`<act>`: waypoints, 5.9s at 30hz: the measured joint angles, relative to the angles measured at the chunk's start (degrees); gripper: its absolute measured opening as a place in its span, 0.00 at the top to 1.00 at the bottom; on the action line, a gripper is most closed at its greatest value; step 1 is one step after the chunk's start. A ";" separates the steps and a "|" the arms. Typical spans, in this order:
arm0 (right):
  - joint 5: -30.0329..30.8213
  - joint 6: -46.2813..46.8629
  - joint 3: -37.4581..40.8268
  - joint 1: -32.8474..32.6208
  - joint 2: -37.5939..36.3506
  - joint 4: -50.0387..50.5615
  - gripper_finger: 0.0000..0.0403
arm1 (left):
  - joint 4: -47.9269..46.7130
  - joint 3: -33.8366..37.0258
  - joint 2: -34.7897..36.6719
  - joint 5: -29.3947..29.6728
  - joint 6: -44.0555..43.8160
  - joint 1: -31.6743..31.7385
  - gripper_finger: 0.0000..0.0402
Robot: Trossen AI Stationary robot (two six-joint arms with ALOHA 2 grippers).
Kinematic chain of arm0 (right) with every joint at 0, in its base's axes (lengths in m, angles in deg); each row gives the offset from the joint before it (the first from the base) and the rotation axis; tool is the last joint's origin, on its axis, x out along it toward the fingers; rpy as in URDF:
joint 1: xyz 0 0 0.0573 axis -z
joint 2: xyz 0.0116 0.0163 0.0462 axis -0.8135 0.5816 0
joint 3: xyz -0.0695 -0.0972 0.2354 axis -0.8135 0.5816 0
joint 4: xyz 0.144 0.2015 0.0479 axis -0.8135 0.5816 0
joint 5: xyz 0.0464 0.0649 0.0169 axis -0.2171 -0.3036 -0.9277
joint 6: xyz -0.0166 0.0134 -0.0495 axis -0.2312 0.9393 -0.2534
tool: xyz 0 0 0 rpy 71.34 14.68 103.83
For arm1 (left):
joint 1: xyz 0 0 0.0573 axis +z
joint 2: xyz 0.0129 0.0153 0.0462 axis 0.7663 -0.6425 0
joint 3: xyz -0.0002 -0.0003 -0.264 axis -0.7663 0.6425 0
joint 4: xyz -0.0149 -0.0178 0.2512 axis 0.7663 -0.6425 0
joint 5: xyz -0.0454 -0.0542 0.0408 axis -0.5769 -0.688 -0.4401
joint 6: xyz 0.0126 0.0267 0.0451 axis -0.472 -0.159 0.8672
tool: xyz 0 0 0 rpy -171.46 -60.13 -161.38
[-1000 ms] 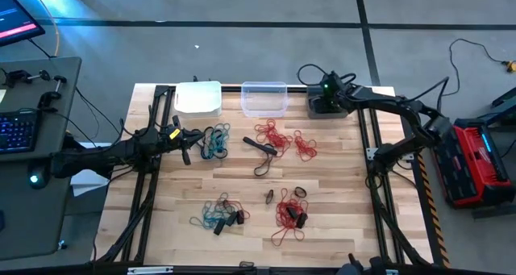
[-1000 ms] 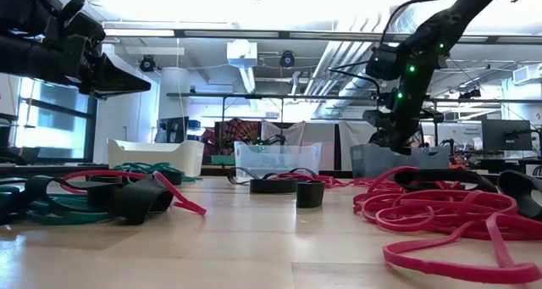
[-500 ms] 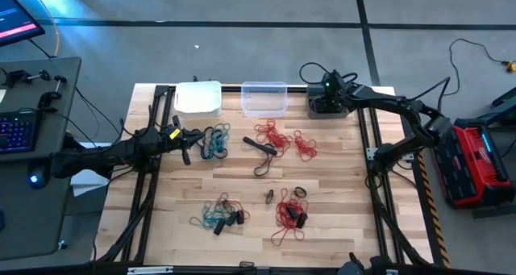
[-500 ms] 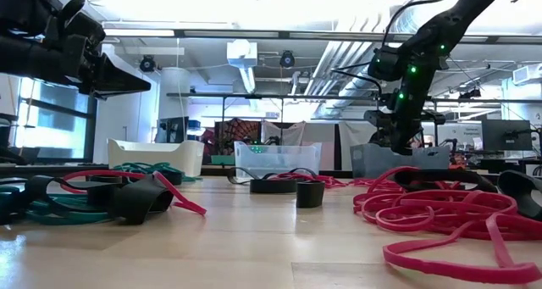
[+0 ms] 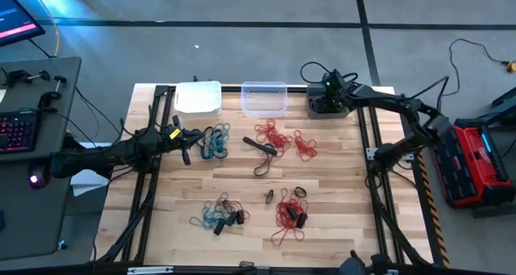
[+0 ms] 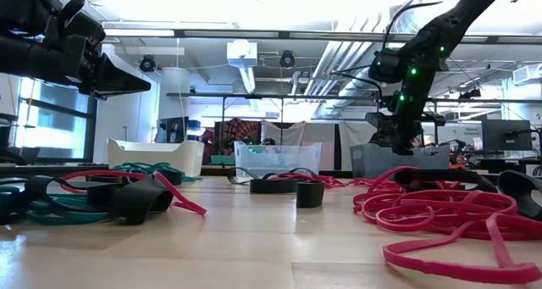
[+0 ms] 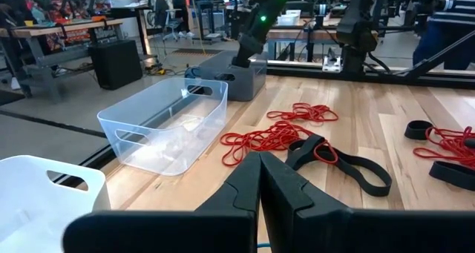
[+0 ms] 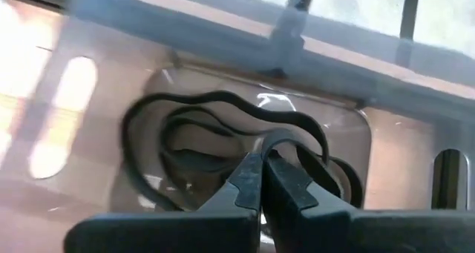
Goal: Sort rubber bands into baskets
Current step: Put the black rubber band into the black bin
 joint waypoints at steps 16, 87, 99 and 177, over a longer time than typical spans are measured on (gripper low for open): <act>-0.16 -4.63 -1.76 1.25 3.29 1.76 0.78 | 0.00 0.00 -0.01 0.00 0.00 0.00 1.00; -0.09 -17.92 5.01 -26.39 -8.05 -21.67 1.00 | 6.03 0.00 -9.97 -1.53 -3.91 0.02 1.00; -1.86 -17.88 5.01 -31.41 -8.03 -23.52 1.00 | 9.98 0.00 -13.54 -1.75 -3.38 0.02 1.00; -8.96 -13.10 -23.39 -42.34 30.13 -32.33 0.60 | 13.60 0.00 -16.07 -1.53 -1.38 0.01 1.00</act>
